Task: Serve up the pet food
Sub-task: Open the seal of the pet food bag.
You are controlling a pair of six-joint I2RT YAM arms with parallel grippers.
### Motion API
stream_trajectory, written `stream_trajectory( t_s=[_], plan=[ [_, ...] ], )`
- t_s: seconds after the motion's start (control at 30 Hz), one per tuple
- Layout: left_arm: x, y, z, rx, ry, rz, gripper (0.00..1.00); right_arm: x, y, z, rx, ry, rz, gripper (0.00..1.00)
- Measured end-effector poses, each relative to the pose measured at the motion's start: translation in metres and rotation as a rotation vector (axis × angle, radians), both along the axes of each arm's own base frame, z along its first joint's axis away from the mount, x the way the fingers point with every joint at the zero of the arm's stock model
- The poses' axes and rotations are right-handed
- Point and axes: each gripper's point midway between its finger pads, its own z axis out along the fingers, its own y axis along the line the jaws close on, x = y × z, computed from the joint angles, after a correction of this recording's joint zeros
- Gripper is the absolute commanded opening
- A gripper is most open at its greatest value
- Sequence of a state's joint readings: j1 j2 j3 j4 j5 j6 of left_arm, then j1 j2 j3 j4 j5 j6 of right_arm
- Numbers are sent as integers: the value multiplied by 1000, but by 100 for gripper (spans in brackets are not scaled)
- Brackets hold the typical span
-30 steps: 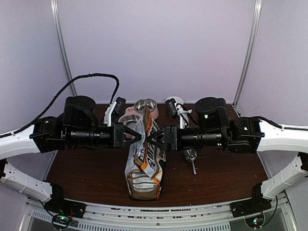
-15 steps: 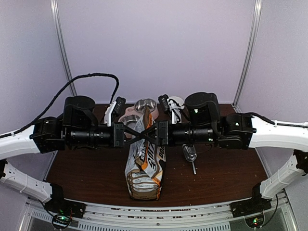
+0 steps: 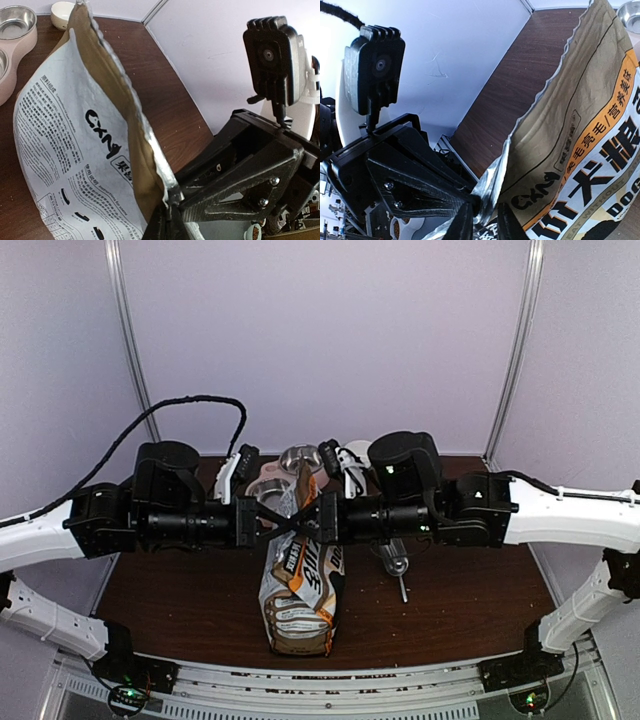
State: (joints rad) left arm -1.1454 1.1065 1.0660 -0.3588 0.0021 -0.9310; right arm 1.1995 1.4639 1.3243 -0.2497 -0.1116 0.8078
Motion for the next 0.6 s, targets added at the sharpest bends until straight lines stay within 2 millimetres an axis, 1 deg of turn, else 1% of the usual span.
stream_trajectory(
  t_s=[0.03,0.1,0.27,0.47,0.6],
  plan=[
    [0,1,-2,6,2,2,0,0,1,-1,-2,1,5,9],
    [1,2,-5,15,5,6,0,-1,4,-2,-4,3,15,0],
    [2,4,-9,26,7,14,0,-2,7,-4,-11,-5,29,0],
    [3,7,-8,17,-1,29,0,2,7,-6,-42,-33,14,0],
    [5,10,-6,10,-10,44,0,5,8,-11,-83,-52,-7,0]
  ],
)
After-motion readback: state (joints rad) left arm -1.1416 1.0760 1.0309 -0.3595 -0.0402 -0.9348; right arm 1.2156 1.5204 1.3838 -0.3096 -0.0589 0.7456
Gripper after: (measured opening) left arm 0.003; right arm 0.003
